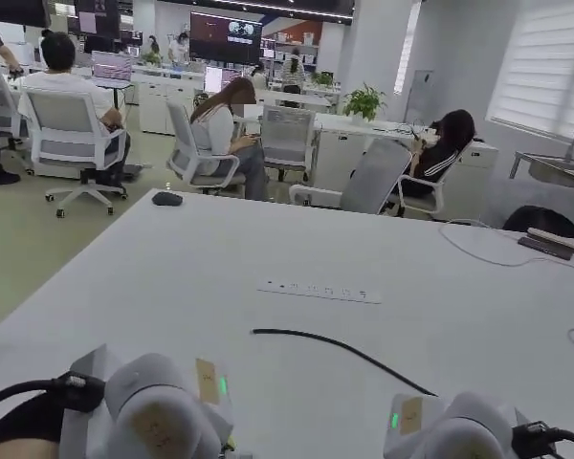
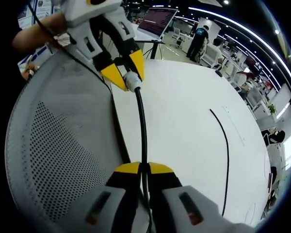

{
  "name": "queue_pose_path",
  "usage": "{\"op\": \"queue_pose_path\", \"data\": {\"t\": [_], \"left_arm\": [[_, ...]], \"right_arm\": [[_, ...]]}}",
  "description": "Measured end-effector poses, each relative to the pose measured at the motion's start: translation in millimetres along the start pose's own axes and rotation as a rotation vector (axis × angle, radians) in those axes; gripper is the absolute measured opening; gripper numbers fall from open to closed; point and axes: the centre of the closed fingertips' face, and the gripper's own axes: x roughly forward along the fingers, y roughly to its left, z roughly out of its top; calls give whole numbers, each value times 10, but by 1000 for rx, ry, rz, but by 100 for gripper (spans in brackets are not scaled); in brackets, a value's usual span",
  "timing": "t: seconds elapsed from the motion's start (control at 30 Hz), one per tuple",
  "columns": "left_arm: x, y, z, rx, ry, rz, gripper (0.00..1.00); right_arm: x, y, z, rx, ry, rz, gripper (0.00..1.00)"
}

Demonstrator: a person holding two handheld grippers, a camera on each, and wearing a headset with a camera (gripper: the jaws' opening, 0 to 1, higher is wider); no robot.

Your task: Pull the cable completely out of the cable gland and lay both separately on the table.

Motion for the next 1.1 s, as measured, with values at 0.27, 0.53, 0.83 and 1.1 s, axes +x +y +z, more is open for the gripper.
{"op": "queue_pose_path", "data": {"t": [0.27,0.53,0.83,1.1], "left_arm": [[-23,15,9,-2,-7,5,16],[-30,33,79,25,-17,39,16],[21,-65,234,65,-49,29,16],[-2,-22,187,49,-58,32,16]], "right_arm": [[-11,0,-46,-12,28,12,5],[-93,-110,309,100,-136,6,22],[33,-5,777,-39,-217,4,16],[60,-59,725,-21,-206,-2,5]]}}
